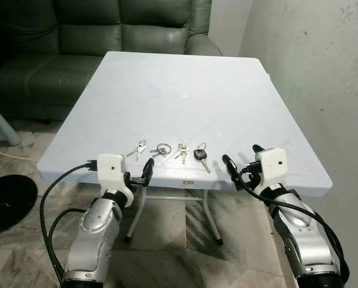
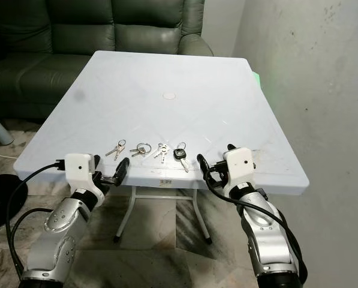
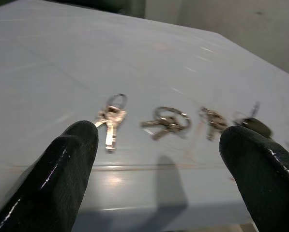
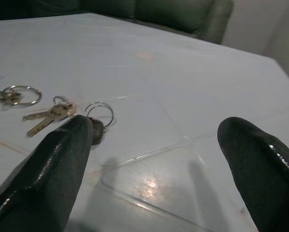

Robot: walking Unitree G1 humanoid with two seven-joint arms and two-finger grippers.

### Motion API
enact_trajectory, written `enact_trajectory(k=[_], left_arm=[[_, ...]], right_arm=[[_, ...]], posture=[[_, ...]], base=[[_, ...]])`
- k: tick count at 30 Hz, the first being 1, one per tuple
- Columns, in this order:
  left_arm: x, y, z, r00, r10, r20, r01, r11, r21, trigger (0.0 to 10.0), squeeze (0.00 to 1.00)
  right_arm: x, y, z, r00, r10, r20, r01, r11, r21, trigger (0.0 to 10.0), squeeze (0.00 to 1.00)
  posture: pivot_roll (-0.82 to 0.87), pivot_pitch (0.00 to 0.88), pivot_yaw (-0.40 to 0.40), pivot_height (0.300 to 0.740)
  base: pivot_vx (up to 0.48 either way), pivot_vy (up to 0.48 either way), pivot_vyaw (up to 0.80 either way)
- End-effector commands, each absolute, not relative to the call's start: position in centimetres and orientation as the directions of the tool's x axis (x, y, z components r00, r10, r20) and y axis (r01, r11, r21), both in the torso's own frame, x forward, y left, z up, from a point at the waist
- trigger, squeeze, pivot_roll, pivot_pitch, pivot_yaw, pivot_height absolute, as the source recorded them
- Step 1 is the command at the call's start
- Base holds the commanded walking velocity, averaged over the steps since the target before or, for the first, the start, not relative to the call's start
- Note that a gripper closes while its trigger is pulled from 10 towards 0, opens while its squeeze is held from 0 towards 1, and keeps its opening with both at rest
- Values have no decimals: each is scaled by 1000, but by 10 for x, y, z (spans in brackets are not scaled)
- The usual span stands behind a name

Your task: Hang keys on a hook

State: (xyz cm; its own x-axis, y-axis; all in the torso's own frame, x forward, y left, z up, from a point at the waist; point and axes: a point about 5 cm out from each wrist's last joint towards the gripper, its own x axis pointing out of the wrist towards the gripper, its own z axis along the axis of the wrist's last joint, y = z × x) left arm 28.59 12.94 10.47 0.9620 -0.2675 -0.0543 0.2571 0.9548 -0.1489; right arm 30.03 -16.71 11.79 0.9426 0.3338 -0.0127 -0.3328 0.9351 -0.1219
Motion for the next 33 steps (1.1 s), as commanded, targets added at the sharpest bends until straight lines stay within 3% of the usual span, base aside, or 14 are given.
enact_trajectory(k=[1, 7, 8, 23, 33], left_arm=[[282, 125, 109, 952, -305, -38, 299, 947, -122, 10000, 0], [276, 115, 108, 930, -366, -41, 360, 927, -106, 10000, 0], [274, 112, 109, 924, -380, -41, 375, 921, -107, 10000, 0], [246, 95, 107, 866, -495, -70, 487, 867, -105, 10000, 0], [242, 95, 108, 870, -487, -80, 478, 871, -112, 10000, 0]], right_arm=[[303, -169, 120, 935, 355, -8, -353, 927, -123, 10000, 1000], [313, -163, 111, 922, 380, -78, -388, 908, -160, 10000, 1000], [317, -158, 111, 910, 408, -72, -415, 893, -173, 10000, 0], [361, -114, 130, 894, 446, -27, -447, 894, -33, 10000, 0], [363, -87, 125, 901, 430, -45, -430, 903, 23, 10000, 0]], posture=[[3, 71, -48, 740], [8, 80, -50, 740], [10, 87, -51, 740], [46, 161, -65, 740], [61, 156, -74, 740]], base=[[0, 0, 0], [0, 0, 0], [0, 0, 0], [0, 0, 0], [0, 0, 0]])
